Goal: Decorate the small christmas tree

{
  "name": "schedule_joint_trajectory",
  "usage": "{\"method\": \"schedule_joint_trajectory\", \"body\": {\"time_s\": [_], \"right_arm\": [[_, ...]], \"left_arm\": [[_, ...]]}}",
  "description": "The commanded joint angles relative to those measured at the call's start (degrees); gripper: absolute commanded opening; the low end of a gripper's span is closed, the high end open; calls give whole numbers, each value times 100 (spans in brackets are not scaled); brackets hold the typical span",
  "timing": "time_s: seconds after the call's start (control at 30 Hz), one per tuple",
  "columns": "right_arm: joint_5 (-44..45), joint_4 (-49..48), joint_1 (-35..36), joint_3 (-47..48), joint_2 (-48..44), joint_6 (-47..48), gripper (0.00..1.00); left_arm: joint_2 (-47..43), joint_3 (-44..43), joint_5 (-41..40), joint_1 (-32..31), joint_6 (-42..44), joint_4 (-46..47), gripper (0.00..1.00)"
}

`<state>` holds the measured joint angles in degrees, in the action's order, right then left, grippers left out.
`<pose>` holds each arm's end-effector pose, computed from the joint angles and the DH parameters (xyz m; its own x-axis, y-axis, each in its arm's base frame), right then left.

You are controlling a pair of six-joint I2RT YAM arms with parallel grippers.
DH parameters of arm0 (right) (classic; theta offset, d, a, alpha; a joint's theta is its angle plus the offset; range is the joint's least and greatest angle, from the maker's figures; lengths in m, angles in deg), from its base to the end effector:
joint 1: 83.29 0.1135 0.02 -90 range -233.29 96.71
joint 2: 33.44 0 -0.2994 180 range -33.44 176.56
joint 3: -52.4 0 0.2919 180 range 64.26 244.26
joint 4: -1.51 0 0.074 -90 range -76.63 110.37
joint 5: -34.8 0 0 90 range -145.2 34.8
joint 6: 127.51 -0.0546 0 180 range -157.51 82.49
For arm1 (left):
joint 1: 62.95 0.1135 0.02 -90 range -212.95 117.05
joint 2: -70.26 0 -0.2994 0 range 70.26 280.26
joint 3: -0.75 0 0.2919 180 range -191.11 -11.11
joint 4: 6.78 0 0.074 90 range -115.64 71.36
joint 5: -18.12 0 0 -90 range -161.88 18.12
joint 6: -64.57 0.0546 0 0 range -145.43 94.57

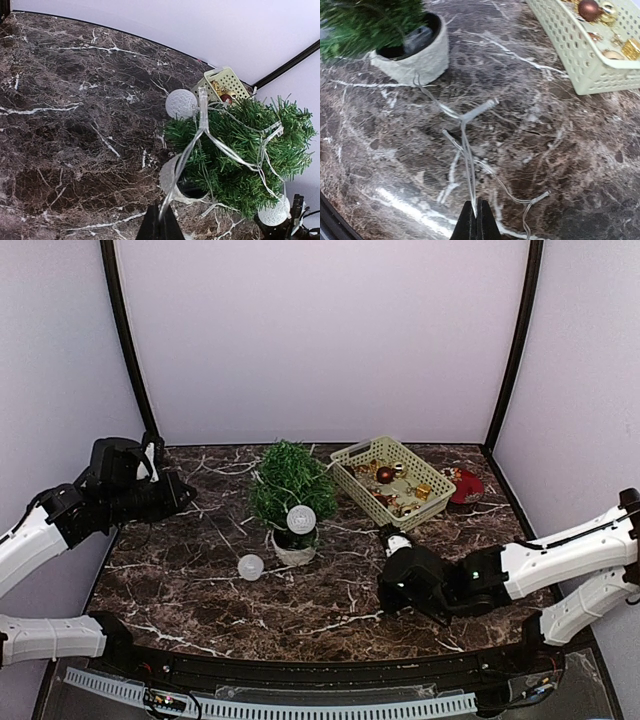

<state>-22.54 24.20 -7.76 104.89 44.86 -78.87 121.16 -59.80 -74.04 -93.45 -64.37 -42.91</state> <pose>0.1039 0.2846 0.1897 -0.6201 -0.1765 -0.7644 -0.4211 0.8970 0.1345 0.2027 -0.1170 0.3375 -0.5993 -0.3759 -0.7068 0.1304 0.8253 -0.5495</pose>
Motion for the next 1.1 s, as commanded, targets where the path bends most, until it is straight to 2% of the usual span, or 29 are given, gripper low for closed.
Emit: {"method": "schedule_joint_trajectory", "body": {"time_s": [0.0,0.3,0.53,0.7,0.8,0.93,1.07], "right_arm": [[162,328,-340,-357,-573,-276,0],[272,1153,-521,-348,-1733,0,0],[-1449,1424,-521,8,-2848,882,0],[-2561,2128,-513,664,-2471,1043,0],[-3360,2217,-505,1059,-2194,1192,0],[-4277,2346,-444,2016,-1767,1492,0],[-4620,2518,-412,3132,-1384,1809,0]], "left_arm": [[-149,4,60,131,204,-215,0],[-78,40,-69,414,418,-418,0],[210,211,287,815,618,-208,0],[566,422,687,1032,707,32,0],[784,493,821,1130,840,233,0],[1260,412,998,1223,1076,340,0],[1645,318,1114,1268,1348,496,0]]}}
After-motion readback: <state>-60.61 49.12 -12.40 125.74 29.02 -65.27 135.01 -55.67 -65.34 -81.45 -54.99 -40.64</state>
